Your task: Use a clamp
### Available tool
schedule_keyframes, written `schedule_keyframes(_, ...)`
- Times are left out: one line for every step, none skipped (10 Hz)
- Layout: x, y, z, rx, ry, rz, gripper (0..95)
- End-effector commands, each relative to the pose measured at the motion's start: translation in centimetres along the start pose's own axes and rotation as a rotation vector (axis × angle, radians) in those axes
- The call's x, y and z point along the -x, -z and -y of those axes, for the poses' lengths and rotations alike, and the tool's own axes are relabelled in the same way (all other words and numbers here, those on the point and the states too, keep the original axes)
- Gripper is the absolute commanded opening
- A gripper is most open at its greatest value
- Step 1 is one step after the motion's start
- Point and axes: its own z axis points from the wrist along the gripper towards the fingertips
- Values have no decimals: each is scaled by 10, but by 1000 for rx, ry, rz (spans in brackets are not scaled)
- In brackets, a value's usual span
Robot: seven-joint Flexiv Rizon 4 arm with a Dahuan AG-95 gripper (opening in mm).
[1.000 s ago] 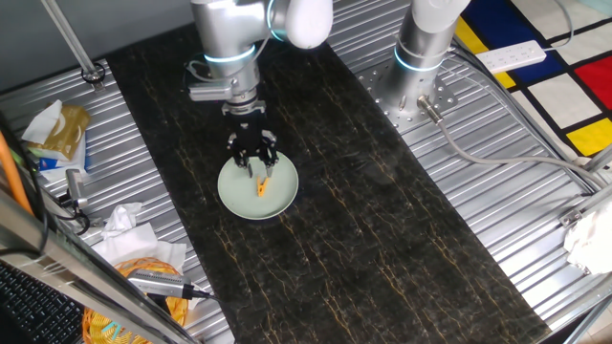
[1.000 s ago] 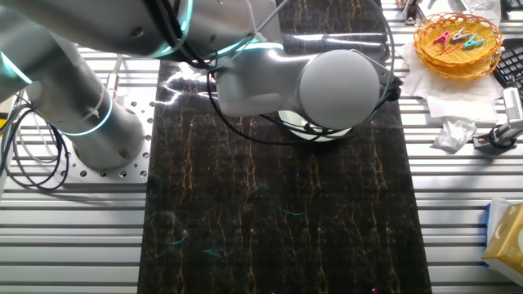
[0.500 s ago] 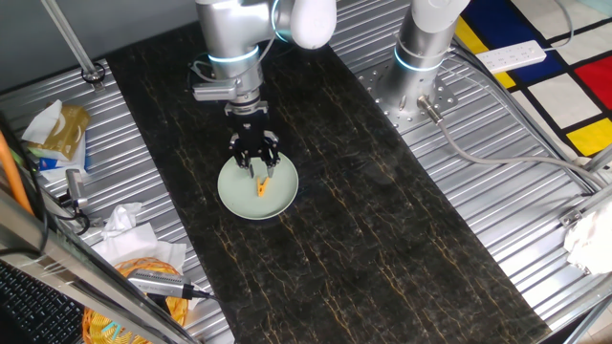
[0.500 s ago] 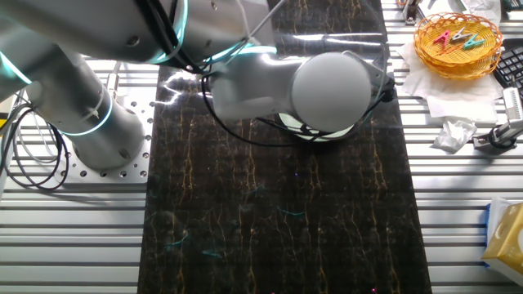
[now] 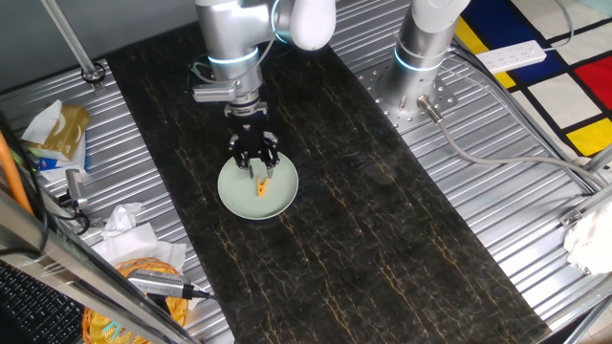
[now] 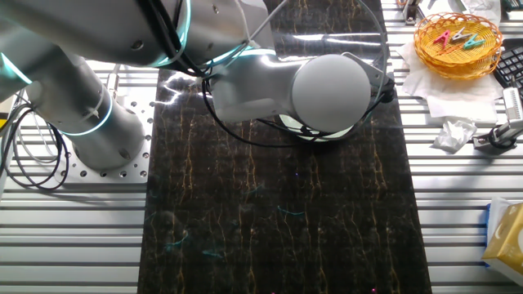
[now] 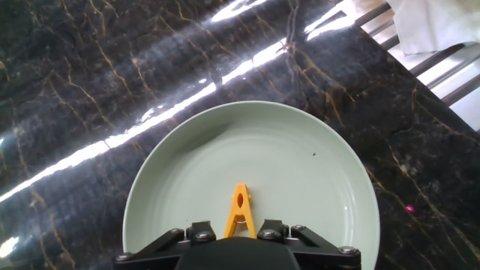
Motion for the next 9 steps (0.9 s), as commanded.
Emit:
schedule_keyframes(0,-3,0,0,0,4,380)
schedule_keyframes(0,-3,0,0,1,5,380)
schedule_keyframes(0,-3,0,0,2,5,380)
schedule_keyframes(0,-3,0,0,2,5,380)
schedule_keyframes(0,-3,0,0,2,5,380)
schedule_keyframes(0,-3,0,-2,2,2,380)
schedule_keyframes(0,-3,0,-1,2,3,380)
schedule_keyframes(-1,-3,0,-3,6,-1,380)
schedule_keyframes(-2,-3,0,-4,6,-2,380)
